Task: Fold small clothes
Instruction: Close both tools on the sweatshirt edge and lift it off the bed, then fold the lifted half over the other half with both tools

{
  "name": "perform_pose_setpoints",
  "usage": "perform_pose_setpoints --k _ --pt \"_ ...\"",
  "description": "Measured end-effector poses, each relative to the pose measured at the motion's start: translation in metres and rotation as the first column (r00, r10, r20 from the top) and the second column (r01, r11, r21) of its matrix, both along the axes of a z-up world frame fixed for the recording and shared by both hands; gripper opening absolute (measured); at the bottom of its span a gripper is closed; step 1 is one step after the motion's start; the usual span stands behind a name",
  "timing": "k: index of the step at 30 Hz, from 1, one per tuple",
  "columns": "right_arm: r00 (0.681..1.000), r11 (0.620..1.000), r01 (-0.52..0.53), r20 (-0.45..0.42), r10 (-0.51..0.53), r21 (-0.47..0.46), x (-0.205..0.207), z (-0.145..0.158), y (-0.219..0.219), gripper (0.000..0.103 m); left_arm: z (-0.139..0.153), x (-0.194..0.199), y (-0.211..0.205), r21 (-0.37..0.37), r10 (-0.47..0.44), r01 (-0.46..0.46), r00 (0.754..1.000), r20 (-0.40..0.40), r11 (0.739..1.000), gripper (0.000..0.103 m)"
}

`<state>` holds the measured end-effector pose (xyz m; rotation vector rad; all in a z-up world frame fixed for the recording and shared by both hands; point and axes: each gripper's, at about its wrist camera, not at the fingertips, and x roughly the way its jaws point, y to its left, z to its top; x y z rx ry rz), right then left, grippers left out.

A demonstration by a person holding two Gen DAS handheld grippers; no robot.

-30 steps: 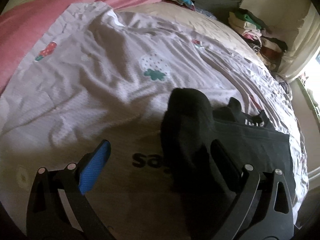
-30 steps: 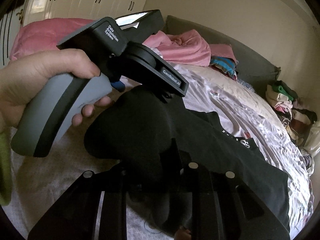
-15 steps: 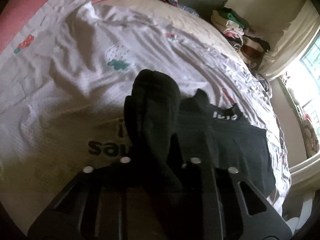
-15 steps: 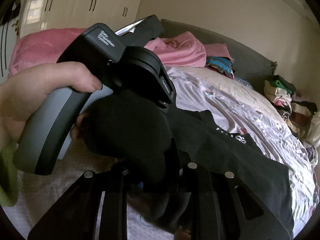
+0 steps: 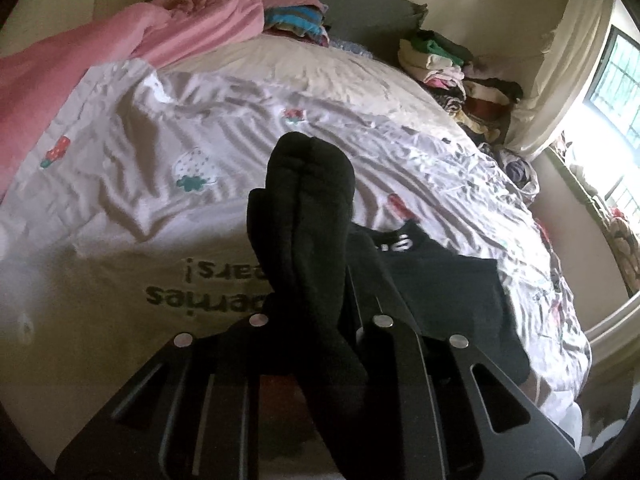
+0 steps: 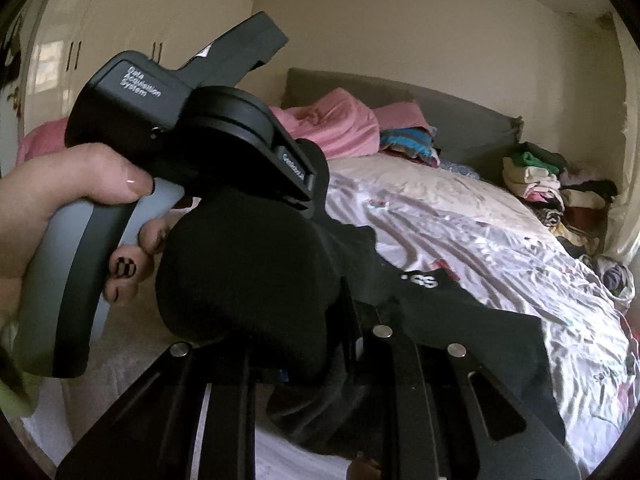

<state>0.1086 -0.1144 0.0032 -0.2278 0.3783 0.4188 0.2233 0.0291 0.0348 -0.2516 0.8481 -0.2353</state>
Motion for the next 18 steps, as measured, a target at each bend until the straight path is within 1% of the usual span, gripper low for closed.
perform_pose_setpoints --k 3,10,18 --pt "1.0 1.0 0.014 0.004 -0.014 0.021 -0.004 0.005 -0.013 0.018 0.007 -0.005 -0.012 -0.008 0.004 -0.004 1.0 0.008 1.0 0.009" --pt "0.999 0.997 0.041 0.007 -0.042 0.067 -0.015 0.012 -0.046 0.017 0.021 -0.019 -0.046 0.042 0.002 -0.003 0.999 0.041 0.999 0.009" --pt "0.996 0.99 0.087 -0.012 -0.086 0.114 -0.019 0.013 -0.082 0.017 0.028 -0.027 -0.084 0.061 -0.02 0.016 0.998 0.055 0.998 0.009"
